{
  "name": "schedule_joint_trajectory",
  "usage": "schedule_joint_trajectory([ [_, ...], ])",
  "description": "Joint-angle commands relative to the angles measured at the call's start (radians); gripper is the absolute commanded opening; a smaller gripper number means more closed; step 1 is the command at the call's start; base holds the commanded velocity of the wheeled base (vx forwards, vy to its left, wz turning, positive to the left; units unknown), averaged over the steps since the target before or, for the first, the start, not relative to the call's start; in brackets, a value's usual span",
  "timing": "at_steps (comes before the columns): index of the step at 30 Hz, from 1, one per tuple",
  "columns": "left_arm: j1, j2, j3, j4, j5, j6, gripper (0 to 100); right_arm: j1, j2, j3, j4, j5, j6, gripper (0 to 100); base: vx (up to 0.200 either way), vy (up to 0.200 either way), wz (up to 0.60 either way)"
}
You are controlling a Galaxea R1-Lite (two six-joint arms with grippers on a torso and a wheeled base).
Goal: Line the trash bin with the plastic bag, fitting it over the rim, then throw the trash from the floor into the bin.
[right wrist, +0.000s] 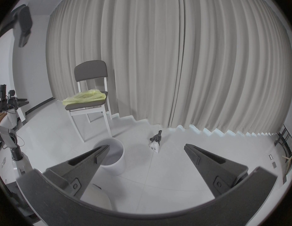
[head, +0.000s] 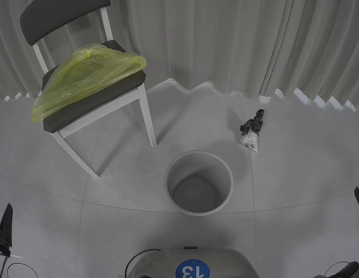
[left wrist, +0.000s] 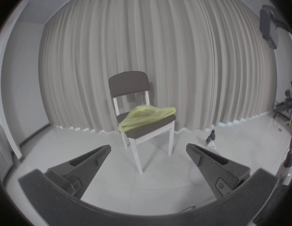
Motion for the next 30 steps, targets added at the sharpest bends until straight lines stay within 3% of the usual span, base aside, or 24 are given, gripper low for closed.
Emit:
schedule_joint_trajectory([
  [1,0.012,0.314,-0.205,-0.001,0.068,0.177,100,0.007,0.262,-0.132,-0.086,-0.001,-0.002,100,0.0,0.0,0.0],
  [4,0.032,0.44,-0.297,0.001,0.113,0.268,100,0.016,0.331,-0.143,-0.169,-0.001,0.009,100,0.0,0.0,0.0],
  [12,0.087,0.694,-0.439,0.004,0.114,0.28,100,0.086,0.396,-0.118,-0.215,0.001,0.083,100,0.0,0.0,0.0],
  [20,0.162,0.937,-0.552,-0.005,0.121,0.368,100,0.158,0.509,-0.14,-0.31,0.001,0.305,100,0.0,0.0,0.0],
  [30,0.272,1.167,-0.672,-0.016,0.108,0.382,100,0.173,0.612,-0.146,-0.354,0.001,0.4,100,0.0,0.0,0.0],
])
